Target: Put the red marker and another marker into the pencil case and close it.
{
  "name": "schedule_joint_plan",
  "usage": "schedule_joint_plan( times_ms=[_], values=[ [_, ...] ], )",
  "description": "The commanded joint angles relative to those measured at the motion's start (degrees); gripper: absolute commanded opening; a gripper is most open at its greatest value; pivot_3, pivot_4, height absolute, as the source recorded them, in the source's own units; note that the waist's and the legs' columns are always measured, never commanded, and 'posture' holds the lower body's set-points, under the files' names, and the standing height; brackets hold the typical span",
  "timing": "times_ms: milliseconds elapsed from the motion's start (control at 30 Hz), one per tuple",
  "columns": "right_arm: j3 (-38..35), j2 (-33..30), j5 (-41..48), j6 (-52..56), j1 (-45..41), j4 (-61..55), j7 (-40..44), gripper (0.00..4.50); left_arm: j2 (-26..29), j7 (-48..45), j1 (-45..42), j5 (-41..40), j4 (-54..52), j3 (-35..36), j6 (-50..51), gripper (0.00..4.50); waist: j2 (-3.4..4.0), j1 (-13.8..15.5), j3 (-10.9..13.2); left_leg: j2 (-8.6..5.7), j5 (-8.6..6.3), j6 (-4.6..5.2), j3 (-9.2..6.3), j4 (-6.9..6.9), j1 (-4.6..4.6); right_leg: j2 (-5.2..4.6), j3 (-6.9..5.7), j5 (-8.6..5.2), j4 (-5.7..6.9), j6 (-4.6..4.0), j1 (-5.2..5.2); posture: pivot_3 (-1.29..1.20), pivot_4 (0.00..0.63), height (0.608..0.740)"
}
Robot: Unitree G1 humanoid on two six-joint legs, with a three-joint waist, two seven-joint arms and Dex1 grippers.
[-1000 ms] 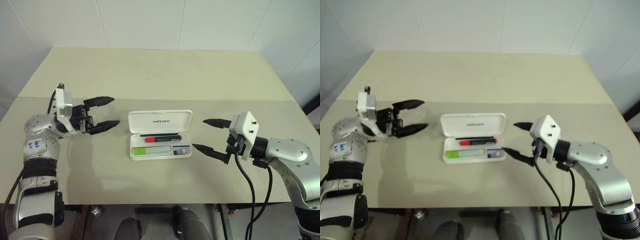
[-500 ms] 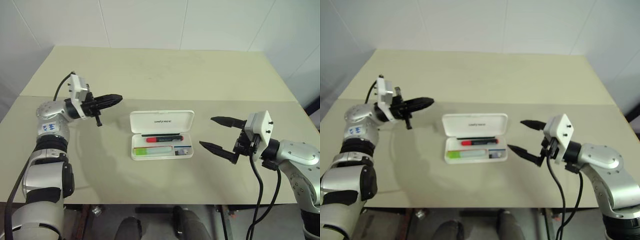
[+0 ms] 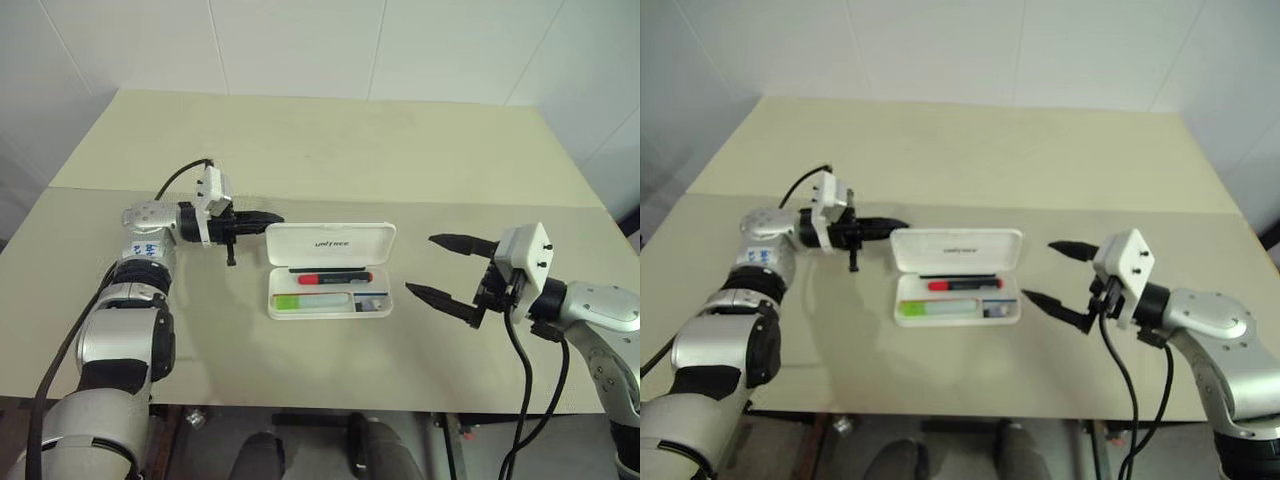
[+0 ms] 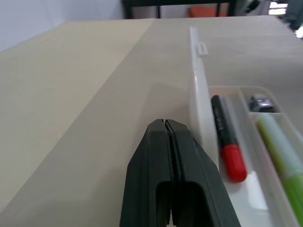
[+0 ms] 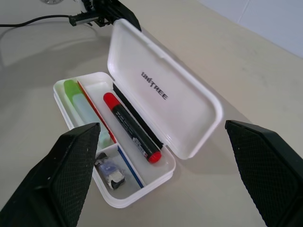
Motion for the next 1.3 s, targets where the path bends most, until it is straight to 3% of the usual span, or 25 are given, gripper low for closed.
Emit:
schedule_joint_plan(
  times_ms=[33,367,667,933,1300],
  values=[
    [-2.53,-1.01,0.60,-1.14,0.56,-1.25,-0.17,4.50,0.12,-6.12,-0.08,-2.17,-2.69,-2.43,1.47,0.03,0.00,-0.09,0.00,0.00,0.00,0.00,0.00,0.00,0.00,0.00,0.00,0.00,0.01,0.00,0.00,0.00,0.150,0.740],
    [-6.25,-2.71,3.52,-4.16,1.59,2.24,5.65,4.50,3.41,-6.46,3.32,-8.42,-9.34,-14.28,2.35,0.03,0.00,-0.18,0.00,0.00,0.00,0.00,0.00,0.02,0.05,0.01,0.06,0.03,0.05,0.06,0.01,0.00,0.150,0.740],
    [-9.55,-5.34,6.73,-9.35,0.04,13.38,17.61,4.50,8.08,-6.46,8.62,-11.71,-19.64,-25.66,-1.38,0.03,0.01,-0.14,0.01,0.00,0.00,0.00,0.02,0.04,0.06,0.01,0.13,0.03,0.06,0.06,0.02,0.00,0.150,0.740],
    [-8.24,-8.17,8.43,-12.72,-9.91,27.99,29.89,4.50,9.21,-6.46,11.04,-7.23,-25.62,-30.93,-6.05,0.03,0.11,-0.23,0.03,0.01,0.02,0.01,0.17,0.11,0.16,0.03,0.29,0.08,0.10,0.14,0.02,0.00,0.150,0.740],
    [-6.14,-8.21,6.48,-14.98,-14.15,33.15,34.27,4.50,10.14,-6.46,9.74,-2.36,-26.17,-35.73,-13.21,0.03,0.15,-0.18,0.01,0.01,0.02,0.01,0.21,0.14,0.17,0.03,0.33,0.08,0.15,0.15,0.03,0.00,0.150,0.740]
  ],
)
